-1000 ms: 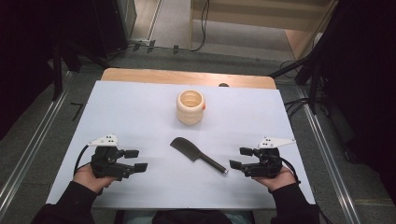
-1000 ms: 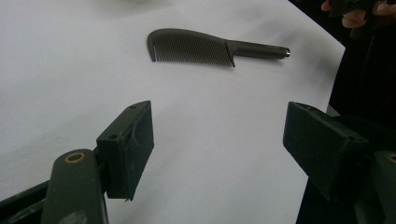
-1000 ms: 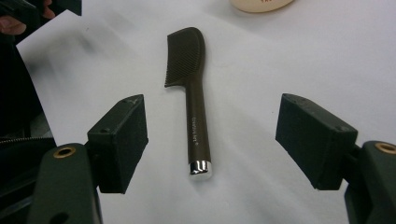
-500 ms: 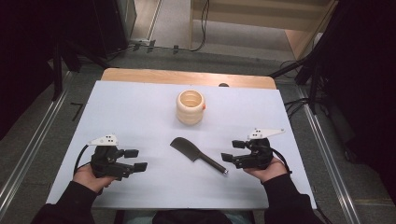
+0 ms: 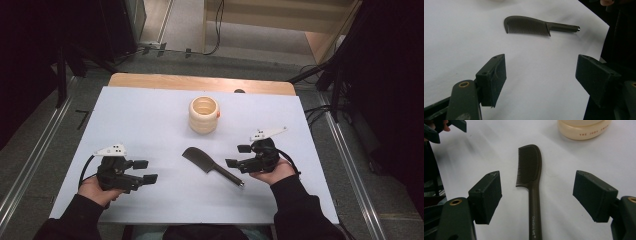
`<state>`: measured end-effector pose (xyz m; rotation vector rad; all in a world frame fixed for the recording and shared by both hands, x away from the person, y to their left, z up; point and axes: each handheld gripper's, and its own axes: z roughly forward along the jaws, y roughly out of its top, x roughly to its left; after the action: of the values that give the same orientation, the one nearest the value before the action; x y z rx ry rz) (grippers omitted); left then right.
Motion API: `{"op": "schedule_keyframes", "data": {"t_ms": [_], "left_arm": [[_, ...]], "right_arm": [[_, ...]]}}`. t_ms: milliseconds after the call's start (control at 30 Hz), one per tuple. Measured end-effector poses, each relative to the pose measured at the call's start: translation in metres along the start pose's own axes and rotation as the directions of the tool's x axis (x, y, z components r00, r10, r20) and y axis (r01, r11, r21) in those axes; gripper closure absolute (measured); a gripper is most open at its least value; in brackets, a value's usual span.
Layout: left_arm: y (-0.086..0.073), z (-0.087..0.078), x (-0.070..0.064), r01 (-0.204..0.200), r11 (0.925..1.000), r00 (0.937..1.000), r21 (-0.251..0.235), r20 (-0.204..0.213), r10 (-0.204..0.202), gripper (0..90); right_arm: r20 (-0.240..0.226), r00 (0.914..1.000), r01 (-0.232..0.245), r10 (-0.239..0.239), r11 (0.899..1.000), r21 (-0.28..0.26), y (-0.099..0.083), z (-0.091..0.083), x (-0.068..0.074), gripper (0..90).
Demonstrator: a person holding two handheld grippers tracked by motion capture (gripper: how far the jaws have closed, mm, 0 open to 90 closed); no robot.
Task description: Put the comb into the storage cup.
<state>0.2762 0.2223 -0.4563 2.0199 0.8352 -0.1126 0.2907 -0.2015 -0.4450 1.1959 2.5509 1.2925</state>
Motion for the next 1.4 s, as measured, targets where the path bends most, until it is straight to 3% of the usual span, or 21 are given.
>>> {"op": "schedule_keyframes", "data": {"t_ms": [300,533,800,1033,1167,1233,1400], "left_arm": [[0.000,0.000,0.000,0.003,1.0000,1.0000,-0.002,0.001,-0.003,25.4],[0.000,-0.001,0.000,0.002,1.0000,1.0000,-0.005,0.000,-0.002,25.3],[0.000,-0.001,0.001,0.001,1.0000,1.0000,-0.005,0.000,-0.001,25.3],[0.000,-0.001,0.000,0.001,1.0000,1.0000,-0.005,0.001,-0.001,25.3],[0.000,-0.001,0.000,0.001,1.0000,1.0000,-0.006,0.001,-0.001,25.3],[0.000,-0.001,0.000,0.001,1.0000,1.0000,-0.006,0.001,-0.001,25.3],[0.000,-0.002,0.000,0.000,1.0000,1.0000,-0.005,0.000,0.000,25.3]], "right_arm": [[0.019,0.9994,0.027,-0.028,0.996,0.083,0.015,0.019,0.005,23.8],[0.029,0.9973,0.062,-0.068,0.985,0.163,0.025,0.029,0.008,29.5],[0.046,0.9923,0.099,-0.115,0.961,0.259,0.030,0.040,0.010,35.3],[0.048,0.9905,0.106,-0.129,0.938,0.330,0.020,0.056,0.011,46.4],[0.044,0.9892,0.117,-0.140,0.932,0.343,0.017,0.061,0.012,49.0],[0.046,0.9865,0.130,-0.157,0.922,0.365,0.013,0.066,0.013,52.3],[0.039,0.9854,0.138,-0.166,0.911,0.388,0.009,0.070,0.012,59.7]]}}
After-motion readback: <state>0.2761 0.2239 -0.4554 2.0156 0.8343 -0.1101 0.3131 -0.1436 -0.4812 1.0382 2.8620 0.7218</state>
